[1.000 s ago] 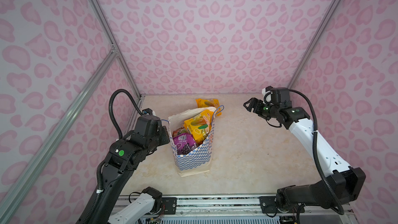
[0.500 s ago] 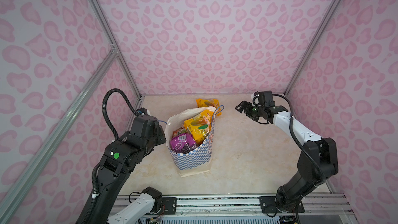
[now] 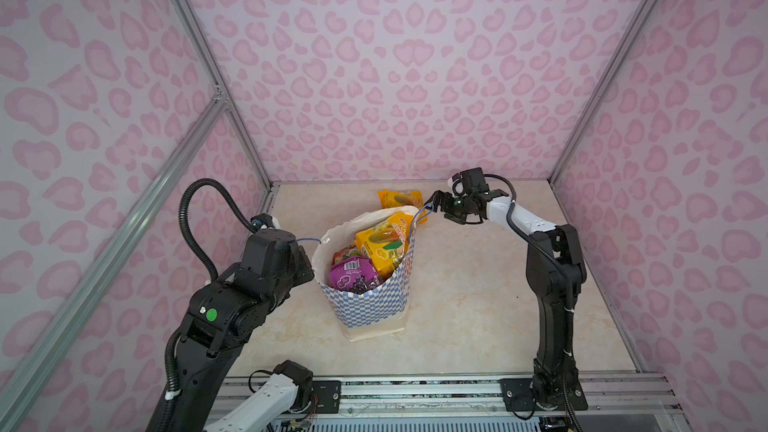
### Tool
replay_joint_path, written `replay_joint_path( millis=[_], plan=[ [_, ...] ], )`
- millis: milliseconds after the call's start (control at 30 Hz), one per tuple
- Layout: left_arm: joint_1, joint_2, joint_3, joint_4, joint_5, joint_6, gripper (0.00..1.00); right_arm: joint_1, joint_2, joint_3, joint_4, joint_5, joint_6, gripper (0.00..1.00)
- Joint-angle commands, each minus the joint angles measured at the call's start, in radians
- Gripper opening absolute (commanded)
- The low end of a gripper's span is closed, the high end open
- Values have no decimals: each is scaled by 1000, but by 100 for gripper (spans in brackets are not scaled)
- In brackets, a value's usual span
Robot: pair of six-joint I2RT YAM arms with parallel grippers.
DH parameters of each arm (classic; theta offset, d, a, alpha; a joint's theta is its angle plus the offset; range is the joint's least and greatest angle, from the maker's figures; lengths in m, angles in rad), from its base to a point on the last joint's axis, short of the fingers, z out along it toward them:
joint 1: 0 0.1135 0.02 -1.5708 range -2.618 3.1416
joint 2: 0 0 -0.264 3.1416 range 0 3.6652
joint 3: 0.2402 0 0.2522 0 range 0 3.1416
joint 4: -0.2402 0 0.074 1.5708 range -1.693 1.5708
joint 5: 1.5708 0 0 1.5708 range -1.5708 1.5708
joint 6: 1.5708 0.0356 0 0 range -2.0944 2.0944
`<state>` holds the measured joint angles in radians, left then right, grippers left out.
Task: Place the snacks into the paper bag
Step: 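Move the right gripper to the last yellow mango bag beyond the paper bag, then close the right gripper on the last yellow mango bag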
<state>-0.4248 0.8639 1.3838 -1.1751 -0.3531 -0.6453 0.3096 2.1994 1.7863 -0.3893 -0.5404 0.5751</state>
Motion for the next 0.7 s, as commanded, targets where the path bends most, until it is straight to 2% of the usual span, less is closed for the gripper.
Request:
replay_joint_path(
  millis=[0,100,367,467,667],
  plan=[
    [1,-11,15,-20,-29,-20,4,17,84,93,-64,-44,-18,96],
    [1,-11,23,-32,-27,-22,5,22,166,172,-106,-54,-8,95],
    [1,-16,34,-40,-27,-17,5,23,262,235,-132,-72,-3,92],
    [1,-13,34,-39,-14,-19,5,25,287,244,-110,-122,3,88],
    [1,-18,31,-34,-7,-22,5,29,313,243,-35,-200,42,69]
  ],
)
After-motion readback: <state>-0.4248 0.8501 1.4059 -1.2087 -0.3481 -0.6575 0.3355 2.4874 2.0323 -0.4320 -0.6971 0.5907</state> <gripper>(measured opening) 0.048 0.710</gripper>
